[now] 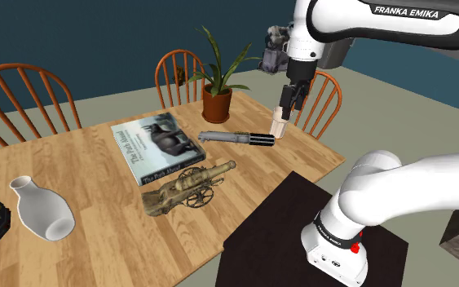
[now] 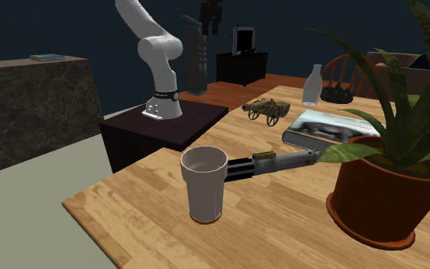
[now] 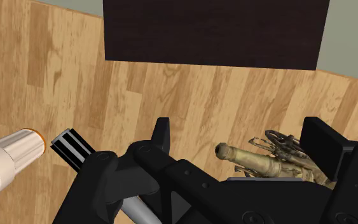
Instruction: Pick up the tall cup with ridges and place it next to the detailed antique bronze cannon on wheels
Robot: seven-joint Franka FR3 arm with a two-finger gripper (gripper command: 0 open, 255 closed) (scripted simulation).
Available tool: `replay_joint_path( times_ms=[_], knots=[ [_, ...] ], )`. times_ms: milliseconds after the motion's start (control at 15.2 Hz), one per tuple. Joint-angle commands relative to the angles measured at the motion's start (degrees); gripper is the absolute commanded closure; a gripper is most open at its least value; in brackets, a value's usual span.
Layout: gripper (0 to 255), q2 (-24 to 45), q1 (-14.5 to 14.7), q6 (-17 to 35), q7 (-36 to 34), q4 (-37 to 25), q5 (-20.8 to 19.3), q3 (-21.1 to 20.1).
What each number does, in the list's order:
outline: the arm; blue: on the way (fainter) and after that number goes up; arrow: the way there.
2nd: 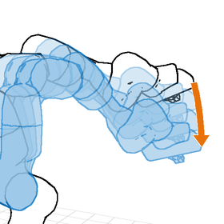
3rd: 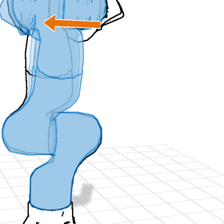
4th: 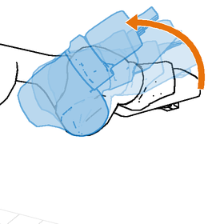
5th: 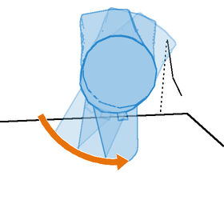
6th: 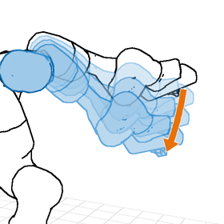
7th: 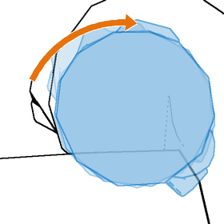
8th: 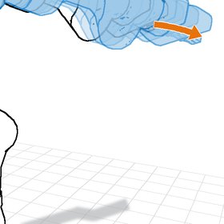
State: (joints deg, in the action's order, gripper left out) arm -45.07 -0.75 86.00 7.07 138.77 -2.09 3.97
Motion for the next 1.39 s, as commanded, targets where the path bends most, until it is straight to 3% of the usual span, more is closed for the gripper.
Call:
replay_joint_path(
  times_ms=[0,726,1320],
  knots=[
    [0,0.0,0.0,0.0,0.0,0.0,0.0,0.0],
    [0,13.8,-3.8,17.1,9.1,1.2,-7.5,9.9],
    [0,30.3,-5.5,29.9,17.0,-4.5,-8.4,17.6]
  ],
)
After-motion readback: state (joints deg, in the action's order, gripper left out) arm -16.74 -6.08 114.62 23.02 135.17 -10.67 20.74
